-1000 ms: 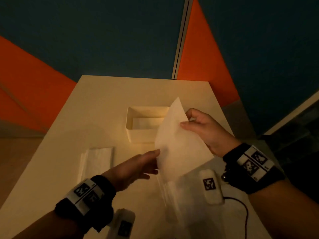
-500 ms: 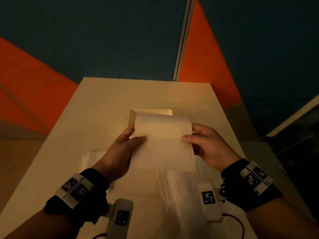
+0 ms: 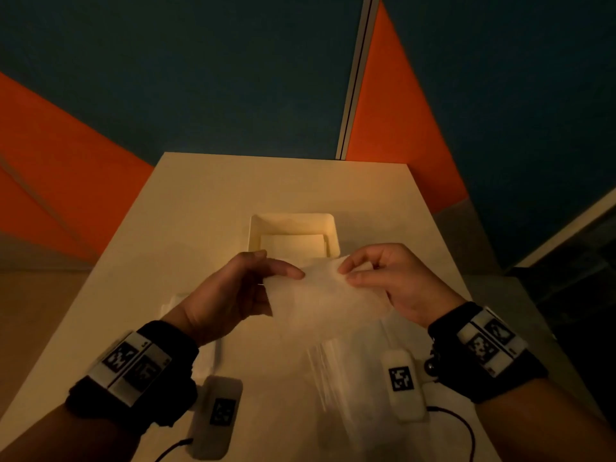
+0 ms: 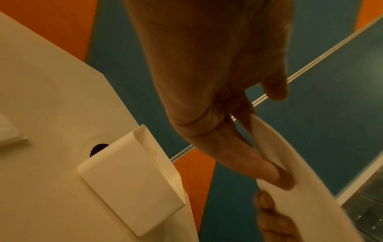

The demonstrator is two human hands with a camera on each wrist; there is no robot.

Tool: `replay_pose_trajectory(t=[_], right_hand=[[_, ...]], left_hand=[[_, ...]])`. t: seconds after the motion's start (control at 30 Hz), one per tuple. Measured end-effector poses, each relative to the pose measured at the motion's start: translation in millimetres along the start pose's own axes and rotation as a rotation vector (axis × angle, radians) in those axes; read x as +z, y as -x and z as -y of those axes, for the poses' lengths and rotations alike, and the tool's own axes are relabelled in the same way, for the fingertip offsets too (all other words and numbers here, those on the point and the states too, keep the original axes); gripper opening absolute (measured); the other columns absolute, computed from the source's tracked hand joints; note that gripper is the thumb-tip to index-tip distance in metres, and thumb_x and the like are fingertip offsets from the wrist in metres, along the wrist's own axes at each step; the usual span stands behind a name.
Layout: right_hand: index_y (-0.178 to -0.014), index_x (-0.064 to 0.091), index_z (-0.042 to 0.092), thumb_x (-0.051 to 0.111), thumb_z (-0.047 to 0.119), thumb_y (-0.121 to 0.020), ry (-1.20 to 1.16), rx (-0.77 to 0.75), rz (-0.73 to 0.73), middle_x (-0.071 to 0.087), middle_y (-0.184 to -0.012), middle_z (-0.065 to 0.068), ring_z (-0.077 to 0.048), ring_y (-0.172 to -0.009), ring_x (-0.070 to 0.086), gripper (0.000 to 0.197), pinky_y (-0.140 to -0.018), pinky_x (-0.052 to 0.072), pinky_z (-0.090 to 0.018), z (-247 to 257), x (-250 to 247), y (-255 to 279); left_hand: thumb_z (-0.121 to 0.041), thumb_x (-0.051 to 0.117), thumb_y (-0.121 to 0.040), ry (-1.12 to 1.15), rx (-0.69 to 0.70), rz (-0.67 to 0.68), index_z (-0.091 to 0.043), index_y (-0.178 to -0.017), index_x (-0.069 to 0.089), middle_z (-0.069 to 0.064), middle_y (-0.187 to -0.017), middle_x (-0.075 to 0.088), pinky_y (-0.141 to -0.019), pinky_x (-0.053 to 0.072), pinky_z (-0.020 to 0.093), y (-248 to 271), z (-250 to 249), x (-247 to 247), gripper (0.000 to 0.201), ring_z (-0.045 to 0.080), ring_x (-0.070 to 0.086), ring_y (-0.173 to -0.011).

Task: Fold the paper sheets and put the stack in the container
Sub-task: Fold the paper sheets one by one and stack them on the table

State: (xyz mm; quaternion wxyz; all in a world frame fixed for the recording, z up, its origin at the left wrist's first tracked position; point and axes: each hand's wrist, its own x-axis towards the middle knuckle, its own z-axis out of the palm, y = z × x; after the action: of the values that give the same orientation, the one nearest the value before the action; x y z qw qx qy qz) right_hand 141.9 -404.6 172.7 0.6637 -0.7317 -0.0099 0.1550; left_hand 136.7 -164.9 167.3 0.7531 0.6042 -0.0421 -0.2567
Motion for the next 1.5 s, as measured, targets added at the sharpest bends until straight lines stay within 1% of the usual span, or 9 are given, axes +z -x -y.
replay_pose_trajectory(t=[0.1, 0.17, 0.27, 0.43, 0.67, 0.83, 1.03, 1.27, 1.5], right_hand=[[-0.073, 0.073, 0.018, 0.067, -0.010, -0.077, 0.067, -0.025, 0.113, 0.067, -0.083, -0.007, -0.019, -0.078, 0.062, 0.029, -0.074, 0.053, -0.031, 4, 8, 1], [-0.081, 0.071, 0.012, 0.066, -0.010, -0.078, 0.084, -0.032, 0.166, 0.068, -0.087, -0.006, -0.017, -0.080, 0.062, 0.023, -0.076, 0.053, -0.031, 6, 15, 1], [-0.085, 0.069, 0.013, 0.064, -0.008, -0.081, 0.082, -0.041, 0.065, 0.064, -0.087, 0.000, -0.012, -0.081, 0.060, 0.022, -0.072, 0.051, -0.029, 1, 19, -2], [-0.083, 0.066, 0.012, 0.063, 0.000, -0.085, 0.101, 0.075, -0.180, 0.066, -0.083, -0.008, -0.018, -0.068, 0.062, 0.012, -0.058, 0.047, -0.026, -21, -2, -6], [-0.078, 0.064, 0.011, 0.062, -0.001, -0.084, 0.145, 0.200, -0.331, 0.065, -0.077, -0.009, -0.018, -0.062, 0.062, 0.014, -0.049, 0.045, -0.023, -51, -23, -6], [-0.078, 0.064, 0.010, 0.060, -0.001, -0.085, 0.134, 0.224, -0.357, 0.065, -0.075, -0.009, -0.021, -0.064, 0.061, 0.014, -0.052, 0.045, -0.025, -59, -31, -6], [-0.078, 0.064, 0.013, 0.064, -0.004, -0.079, 0.383, 0.199, -0.440, 0.061, -0.076, -0.004, -0.019, -0.075, 0.057, 0.017, -0.060, 0.042, -0.023, -75, -48, -8], [-0.122, 0.055, 0.027, 0.081, 0.027, -0.067, 1.120, 0.340, 0.001, 0.047, -0.124, 0.004, -0.022, -0.118, 0.046, 0.061, -0.099, 0.043, -0.036, -82, -57, -18], [-0.121, 0.053, 0.031, 0.081, 0.039, -0.066, 1.314, 0.321, 0.086, 0.045, -0.128, 0.006, -0.023, -0.120, 0.040, 0.062, -0.100, 0.038, -0.036, -87, -48, -27]], left_hand=[[-0.023, 0.062, -0.076, -0.131, -0.023, 0.112, -0.021, -0.095, 0.076, 0.004, -0.108, 0.071, -0.077, 0.056, 0.030, 3, -1, 2, 0.024, 0.023, 0.067, -0.095], [-0.002, 0.064, -0.080, -0.207, -0.051, 0.139, -0.020, -0.102, 0.074, 0.005, -0.110, 0.071, -0.079, 0.057, 0.032, 4, 2, 4, 0.031, 0.024, 0.068, -0.098], [0.013, 0.059, -0.080, -0.214, -0.048, 0.002, -0.019, -0.105, 0.072, 0.008, -0.108, 0.071, -0.078, 0.058, 0.038, 8, 9, -2, 0.043, 0.028, 0.068, -0.093], [0.007, 0.059, -0.083, -0.174, 0.008, -0.485, -0.022, -0.110, 0.064, -0.002, -0.115, 0.059, -0.067, 0.059, 0.029, 24, 27, -47, 0.040, 0.022, 0.062, -0.093], [0.012, 0.060, -0.082, -0.308, -0.097, -0.730, -0.014, -0.119, 0.060, 0.014, -0.121, 0.053, -0.073, 0.058, 0.037, 50, 75, -102, 0.044, 0.032, 0.058, -0.087], [0.007, 0.064, -0.081, -0.559, -0.180, -0.758, -0.013, -0.117, 0.064, 0.017, -0.120, 0.056, -0.085, 0.052, 0.047, 50, 101, -116, 0.042, 0.037, 0.060, -0.091], [-0.010, 0.073, -0.077, -1.054, -0.301, -0.675, -0.013, -0.115, 0.066, 0.015, -0.124, 0.056, -0.090, 0.046, 0.042, 42, 117, -121, 0.039, 0.036, 0.055, -0.105], [-0.048, 0.071, -0.074, -1.400, -0.472, -0.664, -0.034, -0.118, 0.059, 0.005, -0.141, 0.031, -0.102, 0.034, 0.049, 35, 106, -110, 0.048, 0.035, 0.030, -0.126], [-0.046, 0.065, -0.081, -1.377, -0.294, -0.621, -0.033, -0.124, 0.053, 0.005, -0.148, 0.023, -0.105, 0.028, 0.054, 19, 88, -81, 0.047, 0.036, 0.022, -0.132]])
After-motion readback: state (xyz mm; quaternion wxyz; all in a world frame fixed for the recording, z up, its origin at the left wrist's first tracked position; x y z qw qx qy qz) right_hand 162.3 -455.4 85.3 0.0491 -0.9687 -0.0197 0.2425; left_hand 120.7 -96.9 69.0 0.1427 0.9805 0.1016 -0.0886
